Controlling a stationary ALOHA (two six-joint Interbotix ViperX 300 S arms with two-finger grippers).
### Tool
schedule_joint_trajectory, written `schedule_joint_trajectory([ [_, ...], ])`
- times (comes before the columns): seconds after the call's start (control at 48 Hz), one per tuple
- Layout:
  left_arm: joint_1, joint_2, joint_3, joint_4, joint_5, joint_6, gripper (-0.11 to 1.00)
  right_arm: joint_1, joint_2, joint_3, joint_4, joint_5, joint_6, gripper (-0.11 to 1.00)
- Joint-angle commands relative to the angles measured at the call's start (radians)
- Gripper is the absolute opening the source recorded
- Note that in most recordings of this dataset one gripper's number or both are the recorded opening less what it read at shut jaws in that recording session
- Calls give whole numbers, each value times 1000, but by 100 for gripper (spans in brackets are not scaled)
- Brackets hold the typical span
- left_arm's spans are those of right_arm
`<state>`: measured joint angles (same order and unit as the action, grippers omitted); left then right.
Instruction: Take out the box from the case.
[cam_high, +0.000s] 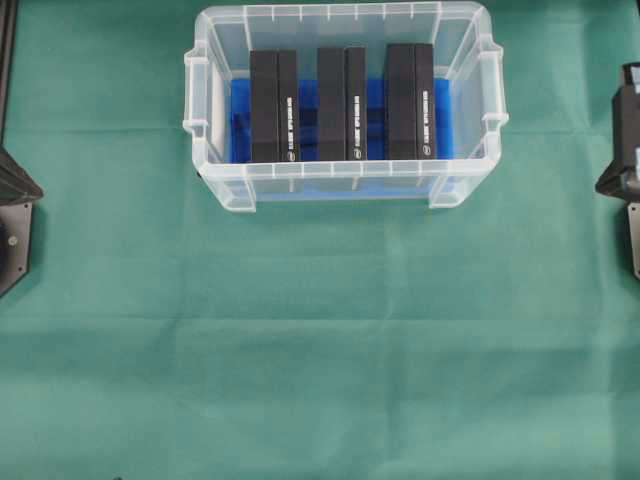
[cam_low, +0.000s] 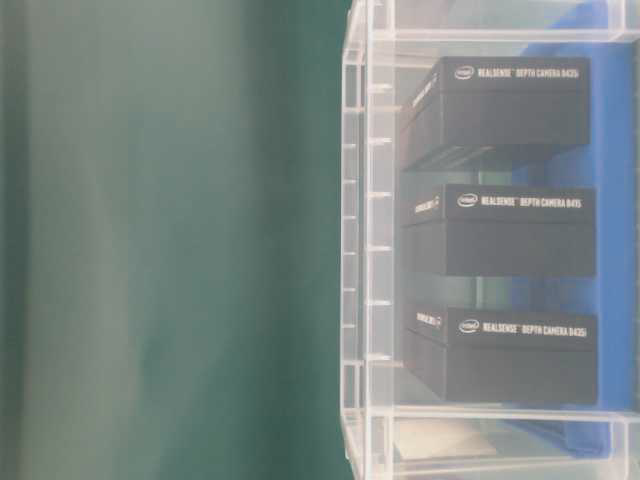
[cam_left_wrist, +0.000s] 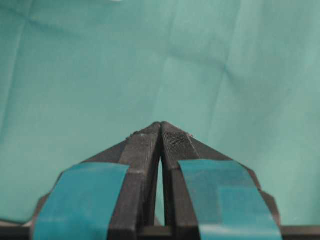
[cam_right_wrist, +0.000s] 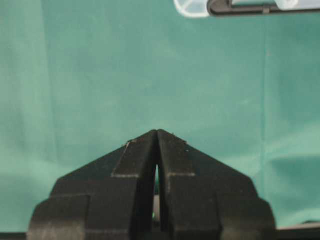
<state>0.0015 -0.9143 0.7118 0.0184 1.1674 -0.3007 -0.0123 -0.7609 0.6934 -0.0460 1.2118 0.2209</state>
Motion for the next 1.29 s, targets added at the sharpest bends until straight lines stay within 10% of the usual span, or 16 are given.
schedule_joint_trajectory([
  [0.0, 2, 14, -32, 3, 3, -46, 1, -2, 17, -32, -3, 25, 52, 0],
  [0.208, 26, 29, -43, 3, 18, -244, 2, -26, 84, -72, -23, 126, 357, 0],
  [0.542, 75, 43, -60, 5, 63, -765, 2, -31, 109, -115, -58, 170, 884, 0],
  [0.75, 77, 51, -72, 5, 67, -879, 1, -35, 107, -117, -104, 238, 1178, 0],
  [1.271, 141, 103, -81, 21, 77, -838, 1, -98, 137, -133, -173, 241, 1175, 0],
])
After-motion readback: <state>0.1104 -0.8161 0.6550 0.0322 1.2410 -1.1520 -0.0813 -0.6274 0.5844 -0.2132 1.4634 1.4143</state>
